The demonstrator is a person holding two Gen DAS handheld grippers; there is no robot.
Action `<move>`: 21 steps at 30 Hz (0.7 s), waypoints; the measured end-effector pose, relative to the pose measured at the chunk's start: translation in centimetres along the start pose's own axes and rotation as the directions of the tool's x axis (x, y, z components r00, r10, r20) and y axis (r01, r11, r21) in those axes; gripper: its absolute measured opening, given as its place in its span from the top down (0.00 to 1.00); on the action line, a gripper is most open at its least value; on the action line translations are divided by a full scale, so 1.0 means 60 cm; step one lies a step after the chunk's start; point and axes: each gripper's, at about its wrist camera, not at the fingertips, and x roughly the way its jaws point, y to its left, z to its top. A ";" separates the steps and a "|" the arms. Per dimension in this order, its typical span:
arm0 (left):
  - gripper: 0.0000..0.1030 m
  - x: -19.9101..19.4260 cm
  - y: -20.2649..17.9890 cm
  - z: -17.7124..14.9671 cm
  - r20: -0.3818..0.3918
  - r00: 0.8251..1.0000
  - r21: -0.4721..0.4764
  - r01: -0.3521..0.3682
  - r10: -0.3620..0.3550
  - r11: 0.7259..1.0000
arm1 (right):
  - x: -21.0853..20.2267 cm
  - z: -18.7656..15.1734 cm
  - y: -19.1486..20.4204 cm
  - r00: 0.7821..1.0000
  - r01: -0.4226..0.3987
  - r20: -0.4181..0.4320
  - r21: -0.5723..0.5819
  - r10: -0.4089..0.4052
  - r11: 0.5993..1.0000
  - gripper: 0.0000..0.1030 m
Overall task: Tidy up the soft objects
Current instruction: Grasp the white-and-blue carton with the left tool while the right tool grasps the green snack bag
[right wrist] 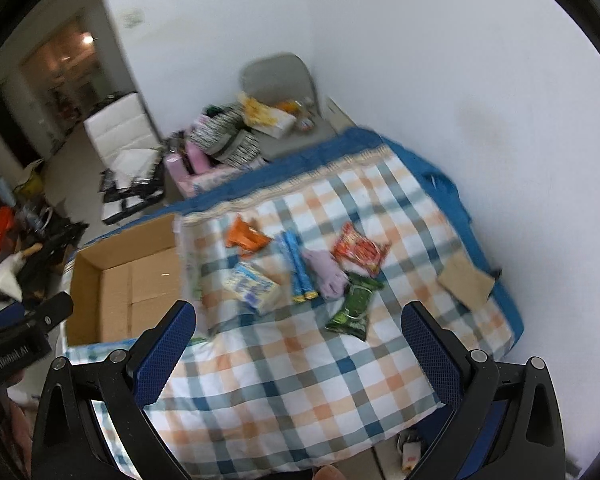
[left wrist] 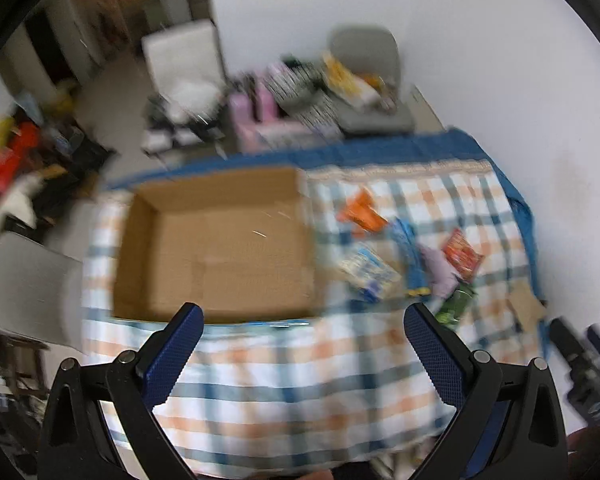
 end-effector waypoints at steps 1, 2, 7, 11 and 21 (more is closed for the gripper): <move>0.00 0.035 -0.012 0.013 -0.045 0.998 -0.012 0.031 -0.031 0.999 | 0.031 0.006 -0.014 1.000 0.007 -0.030 0.024 -0.006 1.000 0.00; 0.00 0.065 -0.023 0.021 -0.083 0.994 -0.025 0.064 -0.066 0.998 | 0.063 0.010 -0.031 0.998 0.004 -0.058 0.049 -0.002 0.999 0.00; 0.02 0.232 -0.094 0.059 -0.267 0.954 -0.095 0.115 -0.137 0.989 | 0.242 0.015 -0.124 0.975 0.053 -0.223 0.190 -0.009 0.980 0.00; 0.03 0.358 -0.132 0.076 -0.390 0.906 -0.157 0.111 -0.165 0.981 | 0.370 0.002 -0.181 0.943 0.075 -0.333 0.289 0.027 0.954 0.00; 0.03 0.580 -0.135 0.052 -0.604 0.781 -0.272 -0.013 -0.160 0.962 | 0.584 -0.066 -0.229 0.842 0.114 -0.529 0.364 0.104 0.924 0.00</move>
